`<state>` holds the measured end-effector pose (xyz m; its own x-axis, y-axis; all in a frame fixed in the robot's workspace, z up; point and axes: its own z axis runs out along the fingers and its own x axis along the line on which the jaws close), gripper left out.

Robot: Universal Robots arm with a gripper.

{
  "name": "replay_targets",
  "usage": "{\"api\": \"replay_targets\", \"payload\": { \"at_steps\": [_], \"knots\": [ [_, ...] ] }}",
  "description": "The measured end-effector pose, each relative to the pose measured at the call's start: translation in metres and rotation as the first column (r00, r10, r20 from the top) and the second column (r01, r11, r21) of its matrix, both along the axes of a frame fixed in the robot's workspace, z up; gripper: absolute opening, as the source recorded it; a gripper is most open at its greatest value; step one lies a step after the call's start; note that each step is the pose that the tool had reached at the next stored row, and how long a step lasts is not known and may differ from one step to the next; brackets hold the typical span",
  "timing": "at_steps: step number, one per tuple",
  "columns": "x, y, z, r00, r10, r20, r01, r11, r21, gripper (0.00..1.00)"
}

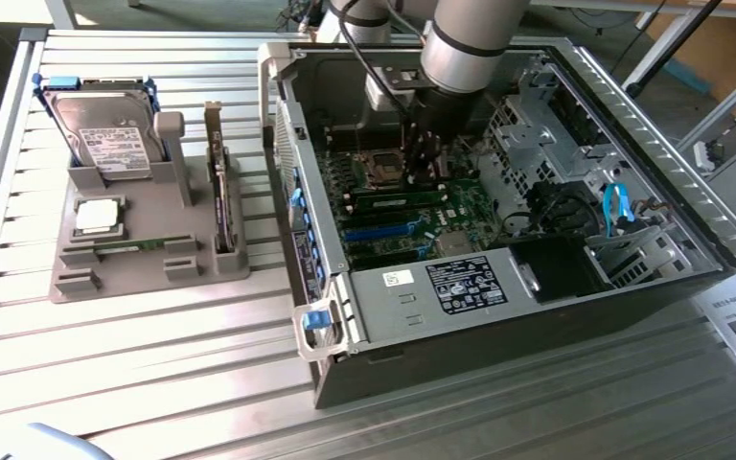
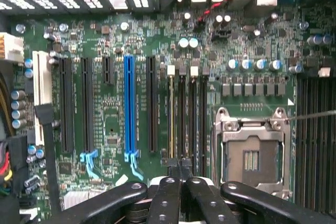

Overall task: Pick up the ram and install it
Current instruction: 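Press down the ram until it locks into place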

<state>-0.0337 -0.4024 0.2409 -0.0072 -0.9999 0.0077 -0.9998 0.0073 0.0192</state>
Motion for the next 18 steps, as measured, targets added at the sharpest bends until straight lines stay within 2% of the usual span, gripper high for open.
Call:
{"api": "replay_targets", "payload": {
  "at_steps": [2,7,9,18],
  "knots": [
    [-0.003,0.0,0.0,1.0,-0.001,0.0001,0.001,1.0,0.0001,0.1],
    [-0.029,0.0001,0.0,1.0,-0.005,0.0004,0.005,1.0,0.0,0.1],
    [-0.028,-0.0029,0.0,1.0,-0.005,0.0004,0.005,1.0,0.0001,0.1],
    [-0.025,-0.003,0.0,1.0,-0.004,0.0004,0.004,1.0,0.0,0.1]
  ]
}}
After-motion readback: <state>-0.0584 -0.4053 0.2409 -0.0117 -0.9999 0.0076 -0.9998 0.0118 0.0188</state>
